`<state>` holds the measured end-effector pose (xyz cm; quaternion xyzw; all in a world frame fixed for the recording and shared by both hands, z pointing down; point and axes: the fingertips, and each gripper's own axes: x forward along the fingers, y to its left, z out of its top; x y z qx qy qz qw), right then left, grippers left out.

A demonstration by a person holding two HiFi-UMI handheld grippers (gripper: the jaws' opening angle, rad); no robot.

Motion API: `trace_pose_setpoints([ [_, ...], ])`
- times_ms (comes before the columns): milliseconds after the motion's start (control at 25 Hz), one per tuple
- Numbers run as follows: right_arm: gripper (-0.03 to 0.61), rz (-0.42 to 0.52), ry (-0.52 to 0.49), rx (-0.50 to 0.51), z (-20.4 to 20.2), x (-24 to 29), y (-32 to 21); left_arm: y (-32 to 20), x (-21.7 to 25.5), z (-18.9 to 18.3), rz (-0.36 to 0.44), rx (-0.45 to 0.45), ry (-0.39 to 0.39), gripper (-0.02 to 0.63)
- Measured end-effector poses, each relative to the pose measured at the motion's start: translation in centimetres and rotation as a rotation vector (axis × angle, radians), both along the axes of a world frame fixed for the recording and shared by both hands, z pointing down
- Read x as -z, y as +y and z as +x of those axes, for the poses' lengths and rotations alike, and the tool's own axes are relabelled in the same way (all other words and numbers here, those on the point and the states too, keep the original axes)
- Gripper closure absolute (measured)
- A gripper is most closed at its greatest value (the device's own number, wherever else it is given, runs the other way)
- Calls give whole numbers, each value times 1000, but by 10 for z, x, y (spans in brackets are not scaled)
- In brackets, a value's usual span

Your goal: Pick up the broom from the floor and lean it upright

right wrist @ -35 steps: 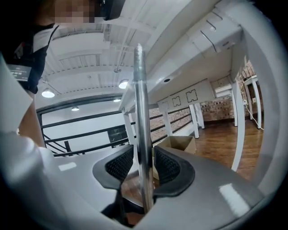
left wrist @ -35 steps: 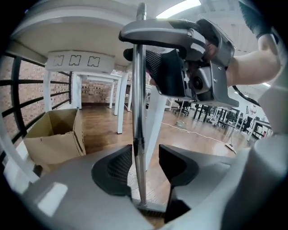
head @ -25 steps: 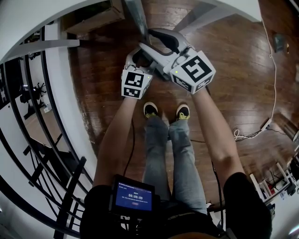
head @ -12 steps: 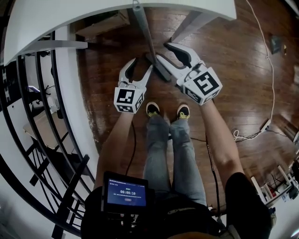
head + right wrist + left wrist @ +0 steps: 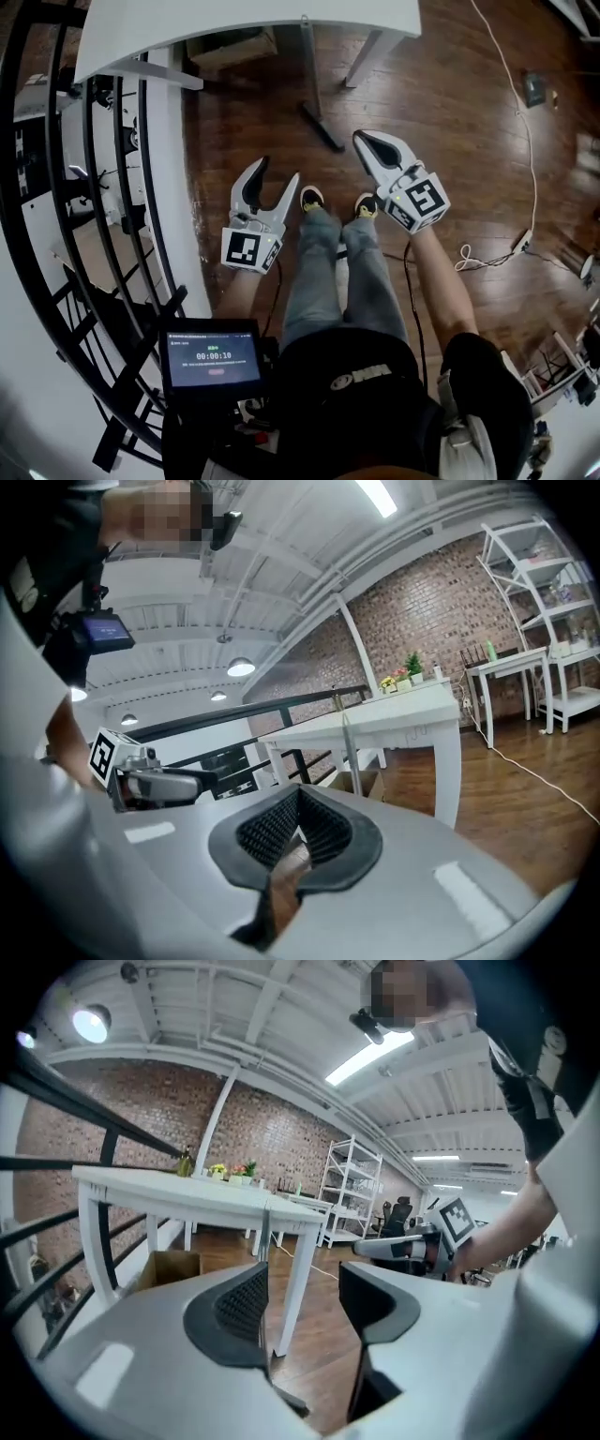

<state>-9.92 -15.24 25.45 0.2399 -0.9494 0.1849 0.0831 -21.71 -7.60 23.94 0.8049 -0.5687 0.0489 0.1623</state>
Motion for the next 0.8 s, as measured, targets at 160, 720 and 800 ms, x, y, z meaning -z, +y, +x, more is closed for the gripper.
trace_pose_setpoints([
  [160,577,21,-36,66,11,80,86,80,82,22,19,-45,-144,493],
  [720,575,147,-129,185,79,209,230,167,233,151,235,-4,-80,598],
  [800,575,134,-153,156,110,221,273,216,246,179,237,14,-67,597],
])
